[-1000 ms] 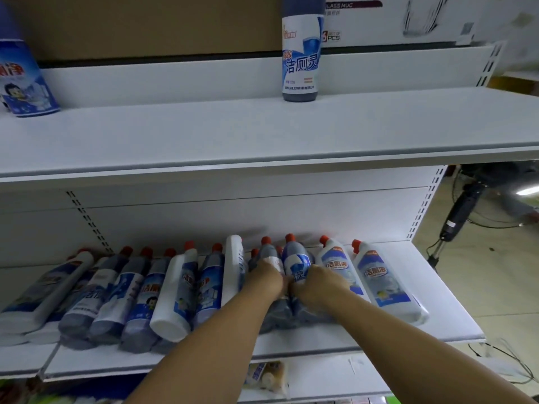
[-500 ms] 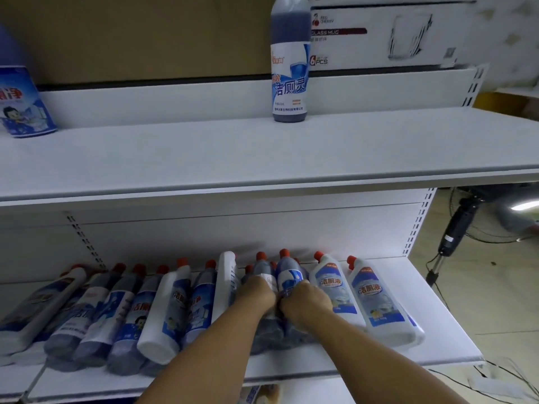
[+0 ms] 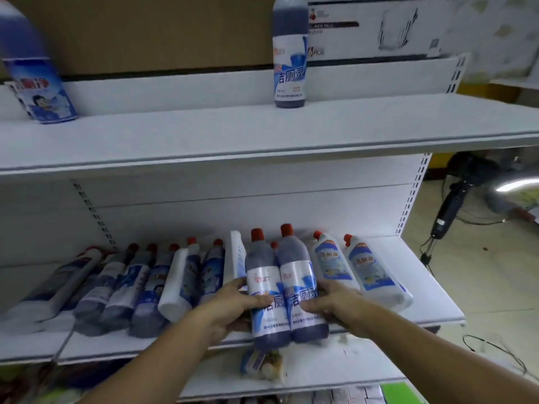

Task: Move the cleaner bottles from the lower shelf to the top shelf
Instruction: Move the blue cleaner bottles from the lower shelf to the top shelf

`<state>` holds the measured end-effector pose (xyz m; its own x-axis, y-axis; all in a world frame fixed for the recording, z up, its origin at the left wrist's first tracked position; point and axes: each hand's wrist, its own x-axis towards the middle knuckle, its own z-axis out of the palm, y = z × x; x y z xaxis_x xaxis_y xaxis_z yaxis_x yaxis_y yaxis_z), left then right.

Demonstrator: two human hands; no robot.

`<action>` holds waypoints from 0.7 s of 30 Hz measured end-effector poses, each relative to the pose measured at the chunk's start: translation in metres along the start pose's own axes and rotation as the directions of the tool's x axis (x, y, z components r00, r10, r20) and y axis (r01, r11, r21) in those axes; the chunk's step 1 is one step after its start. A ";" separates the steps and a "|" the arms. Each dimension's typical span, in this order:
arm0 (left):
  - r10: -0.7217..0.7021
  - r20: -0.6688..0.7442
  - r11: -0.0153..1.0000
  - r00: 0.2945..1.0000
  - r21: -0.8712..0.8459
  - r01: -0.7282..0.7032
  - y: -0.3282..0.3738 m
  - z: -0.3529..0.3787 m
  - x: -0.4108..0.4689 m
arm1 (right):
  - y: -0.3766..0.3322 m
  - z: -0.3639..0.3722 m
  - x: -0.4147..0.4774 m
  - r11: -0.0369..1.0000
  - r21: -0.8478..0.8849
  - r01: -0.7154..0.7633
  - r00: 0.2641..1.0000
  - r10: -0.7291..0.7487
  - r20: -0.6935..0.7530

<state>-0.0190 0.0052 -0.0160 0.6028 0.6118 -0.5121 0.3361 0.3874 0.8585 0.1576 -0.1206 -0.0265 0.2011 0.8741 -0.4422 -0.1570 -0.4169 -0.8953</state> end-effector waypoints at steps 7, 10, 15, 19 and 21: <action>0.120 0.139 0.992 0.983 -0.058 -0.113 -0.013 -0.025 -0.078 | -0.004 0.031 -0.043 0.987 -0.029 0.156 0.967 -0.147 0.209; 0.191 0.175 0.982 0.966 -0.048 -0.185 -0.003 -0.034 -0.106 | -0.018 0.041 -0.061 0.964 -0.114 0.240 0.948 -0.208 0.243; 0.402 0.142 0.916 0.905 -0.060 -0.397 0.019 -0.028 -0.155 | -0.061 0.050 -0.102 0.900 -0.238 0.366 0.916 -0.303 0.265; 0.574 0.079 0.813 0.815 -0.175 -0.555 0.062 -0.018 -0.182 | -0.111 0.045 -0.133 0.806 -0.272 0.526 0.846 -0.464 0.261; 0.654 0.113 0.755 0.748 -0.149 -0.638 0.097 -0.015 -0.189 | -0.143 0.039 -0.146 0.730 -0.268 0.629 0.775 -0.563 0.286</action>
<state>-0.1120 -0.0627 0.1635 0.7523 0.6332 0.1821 -0.2388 0.0045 0.9710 0.1124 -0.1788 0.1679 -0.0326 0.9837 0.1766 0.2715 0.1788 -0.9457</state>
